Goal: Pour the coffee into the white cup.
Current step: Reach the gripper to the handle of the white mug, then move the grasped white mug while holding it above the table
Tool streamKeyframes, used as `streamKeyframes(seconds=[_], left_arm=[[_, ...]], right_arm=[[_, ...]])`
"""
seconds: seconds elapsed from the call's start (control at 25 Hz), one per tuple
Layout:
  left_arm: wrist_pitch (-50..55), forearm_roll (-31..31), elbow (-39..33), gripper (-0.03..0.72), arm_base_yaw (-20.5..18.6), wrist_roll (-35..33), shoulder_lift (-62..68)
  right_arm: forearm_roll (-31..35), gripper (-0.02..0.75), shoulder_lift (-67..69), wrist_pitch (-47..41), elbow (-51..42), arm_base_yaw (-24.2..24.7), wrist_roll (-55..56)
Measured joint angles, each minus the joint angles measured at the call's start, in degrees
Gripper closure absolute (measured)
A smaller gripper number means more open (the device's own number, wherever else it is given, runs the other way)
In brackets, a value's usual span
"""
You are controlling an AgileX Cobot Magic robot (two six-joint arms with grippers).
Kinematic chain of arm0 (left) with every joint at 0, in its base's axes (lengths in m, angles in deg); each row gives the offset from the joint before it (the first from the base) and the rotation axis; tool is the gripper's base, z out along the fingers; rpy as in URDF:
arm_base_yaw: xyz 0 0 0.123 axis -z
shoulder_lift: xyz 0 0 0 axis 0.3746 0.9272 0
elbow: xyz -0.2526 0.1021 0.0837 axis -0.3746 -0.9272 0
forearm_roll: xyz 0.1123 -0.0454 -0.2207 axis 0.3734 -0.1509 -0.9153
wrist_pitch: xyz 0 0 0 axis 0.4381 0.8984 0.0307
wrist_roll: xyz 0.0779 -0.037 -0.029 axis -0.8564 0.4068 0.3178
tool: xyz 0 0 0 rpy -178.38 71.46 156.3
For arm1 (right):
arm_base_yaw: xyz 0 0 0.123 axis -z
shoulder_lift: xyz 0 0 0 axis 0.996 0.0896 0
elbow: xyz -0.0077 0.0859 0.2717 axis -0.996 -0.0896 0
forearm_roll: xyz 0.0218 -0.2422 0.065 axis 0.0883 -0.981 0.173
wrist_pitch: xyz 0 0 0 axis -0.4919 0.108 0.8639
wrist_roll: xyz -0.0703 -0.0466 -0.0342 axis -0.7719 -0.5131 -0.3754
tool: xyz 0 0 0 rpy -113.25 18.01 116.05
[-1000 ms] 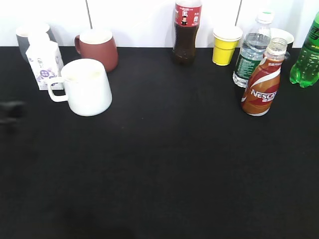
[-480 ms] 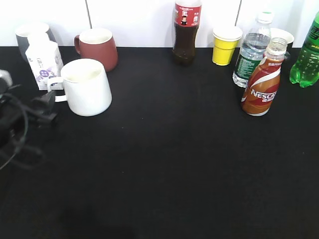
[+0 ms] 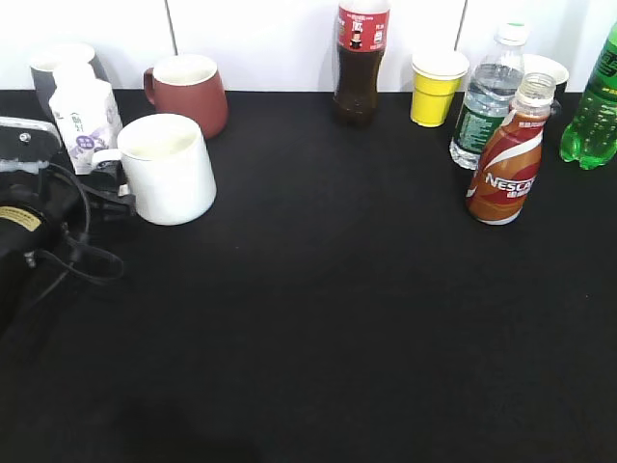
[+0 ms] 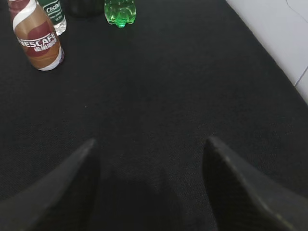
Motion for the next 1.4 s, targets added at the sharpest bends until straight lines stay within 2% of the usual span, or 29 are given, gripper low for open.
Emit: streamKeyframes(seconds=[0.12,0.24,0.28,0.32,0.4,0.44,0.6,0.68,0.76,0.8,0.96,1.08,1.28,1.32,1.4], left_arm=[[1.0,3.9,1.6,0.176,-2.5,0.0,0.5],[1.3,5.4,5.2,0.239,-2.7,0.0,3.4],[1.3,5.9,5.6,0.280,-2.7,0.0,4.0],[1.2,6.7,5.7,0.345,-2.7,0.0,4.3],[1.1,8.1,5.7,0.559,-2.7,0.0,4.3],[1.2,9.0,5.7,0.625,-2.7,0.0,4.3],[1.1,11.3,5.6,0.629,-2.7,0.2,4.3],[-1.2,13.9,3.3,0.640,-2.7,0.4,2.7],[-1.9,16.6,0.5,0.647,-2.6,4.3,-1.9],[-2.1,19.1,-0.3,0.647,-2.6,6.4,-4.6],[-3.0,38.2,-0.6,0.647,-2.6,19.2,-11.2],[-3.2,47.8,-0.6,0.647,-2.6,20.9,-11.5],[-3.2,50.2,-0.6,0.647,-2.5,21.5,-11.5],[-3.1,50.2,-0.6,0.647,-2.5,21.6,-11.5],[-3.1,50.2,-0.6,0.647,-2.5,21.6,-11.5]], right_arm=[[0.0,0.231,0.0,0.0,0.0,0.0,0.0],[0.0,0.231,0.0,0.0,0.0,0.0,0.0],[0.0,0.231,0.0,0.0,0.0,0.0,0.0],[0.0,0.231,0.0,0.0,0.0,0.0,0.0],[0.0,0.231,0.0,0.0,0.0,0.0,0.0],[0.0,0.231,0.0,0.0,0.0,0.0,0.0],[0.0,0.231,0.0,0.0,0.0,0.0,0.0],[0.0,0.231,0.0,0.0,0.0,0.0,0.0],[0.0,0.231,0.0,0.0,0.0,0.0,0.0],[0.0,0.231,0.0,0.0,0.0,0.0,0.0],[0.0,0.231,0.0,0.0,0.0,0.0,0.0],[0.0,0.231,0.0,0.0,0.0,0.0,0.0],[0.6,0.231,0.0,0.3,0.2,0.0,-0.2],[0.5,0.231,0.6,3.4,0.9,0.0,-1.3],[0.4,0.231,5.4,20.2,1.7,0.0,-3.0]])
